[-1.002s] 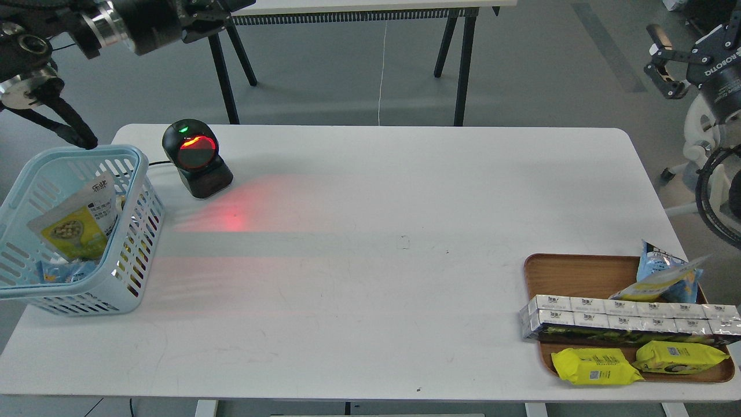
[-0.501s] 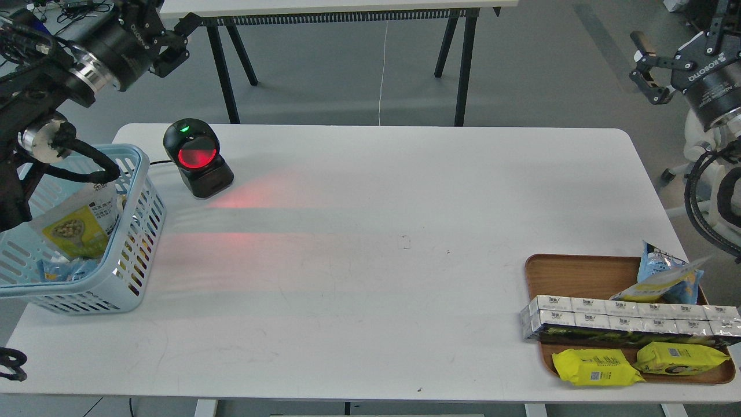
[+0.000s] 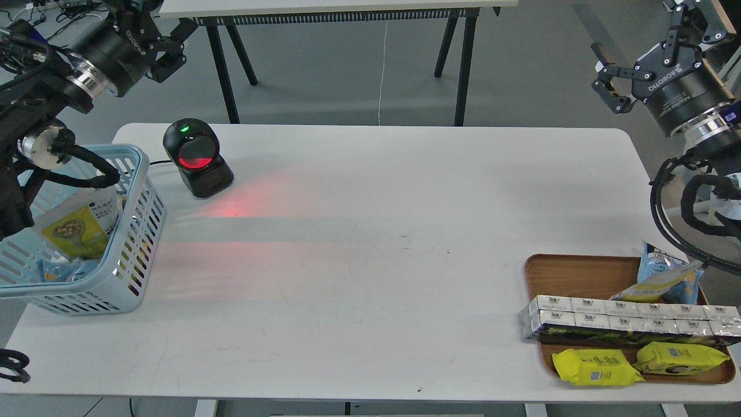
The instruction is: Scan snack and place in basket
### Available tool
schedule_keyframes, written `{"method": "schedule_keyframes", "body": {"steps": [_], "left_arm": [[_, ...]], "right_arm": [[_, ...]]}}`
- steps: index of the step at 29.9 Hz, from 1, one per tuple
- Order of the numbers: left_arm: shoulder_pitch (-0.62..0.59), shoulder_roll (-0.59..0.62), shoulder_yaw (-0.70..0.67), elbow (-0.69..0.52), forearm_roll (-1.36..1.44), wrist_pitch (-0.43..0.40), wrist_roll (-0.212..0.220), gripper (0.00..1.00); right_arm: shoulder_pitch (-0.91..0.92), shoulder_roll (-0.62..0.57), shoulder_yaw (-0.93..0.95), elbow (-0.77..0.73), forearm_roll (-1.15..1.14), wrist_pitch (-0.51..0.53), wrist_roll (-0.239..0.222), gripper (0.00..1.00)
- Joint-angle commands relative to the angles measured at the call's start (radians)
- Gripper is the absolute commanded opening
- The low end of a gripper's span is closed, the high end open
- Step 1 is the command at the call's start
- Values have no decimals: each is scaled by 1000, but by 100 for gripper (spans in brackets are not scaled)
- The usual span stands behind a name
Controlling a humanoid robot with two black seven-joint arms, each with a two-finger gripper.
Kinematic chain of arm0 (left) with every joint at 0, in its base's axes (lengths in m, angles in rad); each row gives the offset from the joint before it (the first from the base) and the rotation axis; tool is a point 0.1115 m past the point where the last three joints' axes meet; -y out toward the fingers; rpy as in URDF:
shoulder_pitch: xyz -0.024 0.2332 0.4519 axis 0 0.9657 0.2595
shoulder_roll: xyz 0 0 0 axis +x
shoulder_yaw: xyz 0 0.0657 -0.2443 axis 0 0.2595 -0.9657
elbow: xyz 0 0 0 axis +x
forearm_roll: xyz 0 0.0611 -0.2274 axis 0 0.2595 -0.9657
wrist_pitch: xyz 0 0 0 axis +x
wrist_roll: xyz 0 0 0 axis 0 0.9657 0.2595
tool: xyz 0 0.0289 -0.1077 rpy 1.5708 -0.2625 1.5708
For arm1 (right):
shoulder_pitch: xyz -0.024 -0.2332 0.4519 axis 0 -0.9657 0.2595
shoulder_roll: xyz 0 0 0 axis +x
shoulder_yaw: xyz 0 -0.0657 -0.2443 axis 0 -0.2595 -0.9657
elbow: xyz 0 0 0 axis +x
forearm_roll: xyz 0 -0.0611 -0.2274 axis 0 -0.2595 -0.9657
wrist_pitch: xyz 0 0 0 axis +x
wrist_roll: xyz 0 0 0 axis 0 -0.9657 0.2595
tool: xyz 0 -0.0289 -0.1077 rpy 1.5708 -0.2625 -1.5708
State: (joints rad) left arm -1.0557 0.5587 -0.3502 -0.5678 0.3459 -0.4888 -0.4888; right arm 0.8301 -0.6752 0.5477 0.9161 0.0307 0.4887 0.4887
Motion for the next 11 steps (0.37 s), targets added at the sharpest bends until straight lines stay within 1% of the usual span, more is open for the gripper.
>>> {"method": "schedule_keyframes", "body": {"steps": [1, 11], "left_arm": [[10, 1, 5, -1, 4, 0, 0, 100], [46, 18, 2, -3, 8, 0, 0, 100]], "right_arm": [[-2, 19, 0, -5, 0, 0, 0, 100], [-29, 60, -3, -3, -38, 0, 0, 100]]}}
